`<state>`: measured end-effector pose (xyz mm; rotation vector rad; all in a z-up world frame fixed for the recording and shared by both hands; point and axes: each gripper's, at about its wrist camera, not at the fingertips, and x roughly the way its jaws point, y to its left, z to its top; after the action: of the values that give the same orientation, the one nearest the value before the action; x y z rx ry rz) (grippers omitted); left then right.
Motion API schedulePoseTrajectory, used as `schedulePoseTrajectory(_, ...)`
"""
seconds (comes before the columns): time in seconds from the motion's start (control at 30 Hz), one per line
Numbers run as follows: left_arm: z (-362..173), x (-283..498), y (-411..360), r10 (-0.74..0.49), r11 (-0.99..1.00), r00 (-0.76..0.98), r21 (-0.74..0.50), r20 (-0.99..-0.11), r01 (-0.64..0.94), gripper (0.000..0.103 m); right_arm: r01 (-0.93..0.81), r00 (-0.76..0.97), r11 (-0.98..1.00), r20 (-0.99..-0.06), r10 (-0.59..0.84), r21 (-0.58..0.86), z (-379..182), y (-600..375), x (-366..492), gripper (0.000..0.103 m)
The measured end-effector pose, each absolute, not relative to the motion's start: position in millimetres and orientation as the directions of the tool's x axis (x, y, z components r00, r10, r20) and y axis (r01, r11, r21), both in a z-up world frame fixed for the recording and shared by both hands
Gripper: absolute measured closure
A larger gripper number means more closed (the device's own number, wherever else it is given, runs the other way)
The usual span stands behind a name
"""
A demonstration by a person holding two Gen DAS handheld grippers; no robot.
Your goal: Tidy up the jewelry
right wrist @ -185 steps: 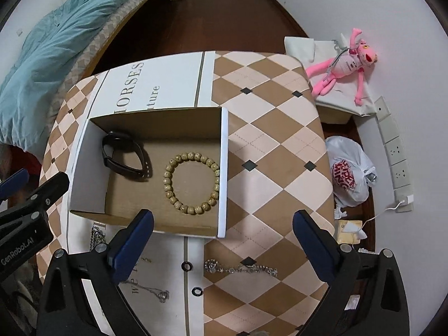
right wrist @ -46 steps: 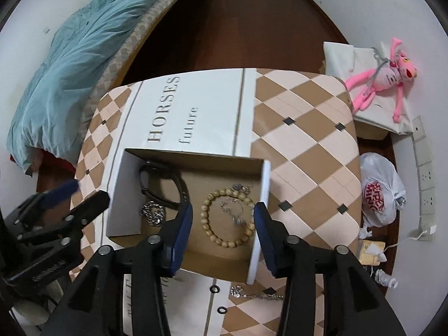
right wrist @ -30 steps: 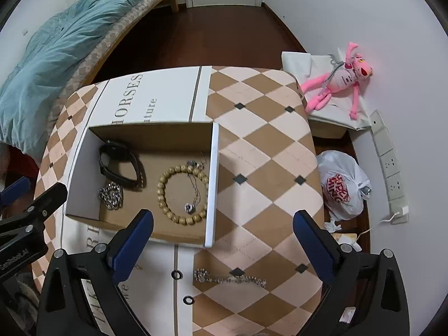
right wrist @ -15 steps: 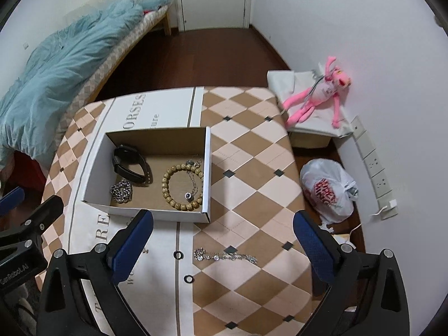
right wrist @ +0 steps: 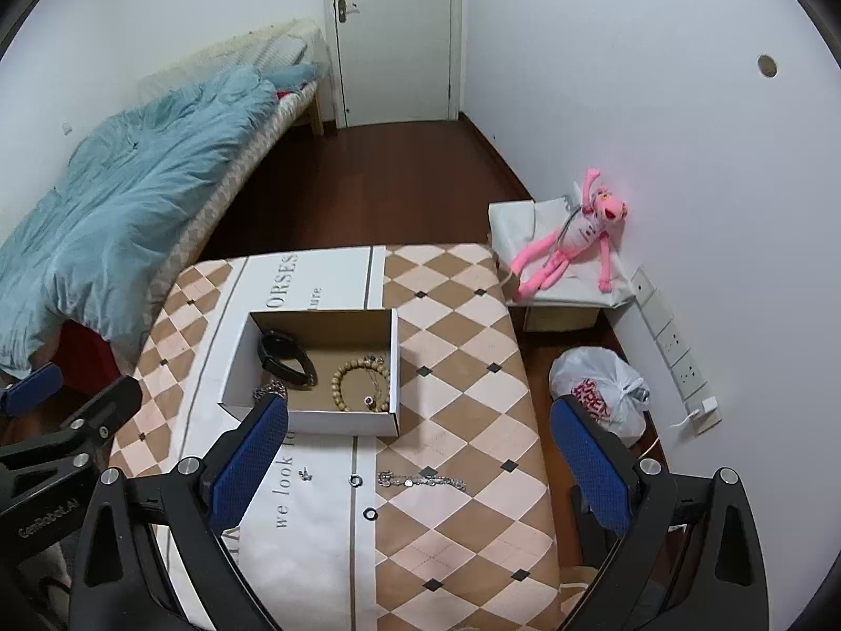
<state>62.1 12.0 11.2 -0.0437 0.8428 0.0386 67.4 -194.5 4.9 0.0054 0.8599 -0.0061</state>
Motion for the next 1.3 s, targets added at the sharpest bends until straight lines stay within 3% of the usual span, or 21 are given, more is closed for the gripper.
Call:
schedulePoseTrajectory(0.27,-6,55,12,0.083,0.995,0.643,0.027,-0.761,-0.095,0.003,0.037,0.596,0.999,-0.803,0.004,0.033,-20,-210,61,0.002)
schedulePoseTrajectory(0.47,-64,59,16,0.145,0.987,0.564,0.079,-0.813,-0.141,0.003,0.043,0.46,0.994,-0.885,0.072,0.104,-109,-218,64,0.002)
schedulePoseTrajectory(0.57,-101,62,18,0.143,0.987,0.493,0.089,-0.858,-0.132,0.003,0.026,0.396,0.991,-0.912,0.109,0.13,-153,-209,66,0.02)
schedulePoseTrajectory(0.77,-150,60,20,0.149,0.987,0.363,0.113,-0.92,-0.117,0.003,-0.03,0.366,0.995,-0.925,0.102,0.098,-207,-179,70,0.037)
schedulePoseTrajectory(0.87,-159,58,26,0.146,0.985,0.339,0.104,-0.929,-0.138,0.003,-0.058,0.383,0.996,-0.92,0.079,0.062,-215,-170,68,0.051)
schedulePoseTrajectory(0.93,-161,59,29,0.145,0.984,0.335,0.101,-0.931,-0.147,0.003,-0.068,0.398,0.997,-0.916,0.057,0.033,-215,-164,69,0.068)
schedulePoseTrajectory(0.97,-161,60,31,0.148,0.983,0.335,0.103,-0.93,-0.15,0.003,-0.07,0.407,0.997,-0.912,0.05,0.023,-216,-163,68,0.09)
schedulePoseTrajectory(1.13,-163,67,26,0.129,0.986,0.335,0.085,-0.933,-0.141,0.003,-0.053,0.409,0.997,-0.91,0.068,0.051,-209,-171,69,0.091)
schedulePoseTrajectory(1.3,-162,85,12,0.032,0.992,0.351,-0.013,-0.936,-0.125,0.004,0.041,0.432,0.995,-0.9,0.062,0.089,-195,-201,78,0.091)
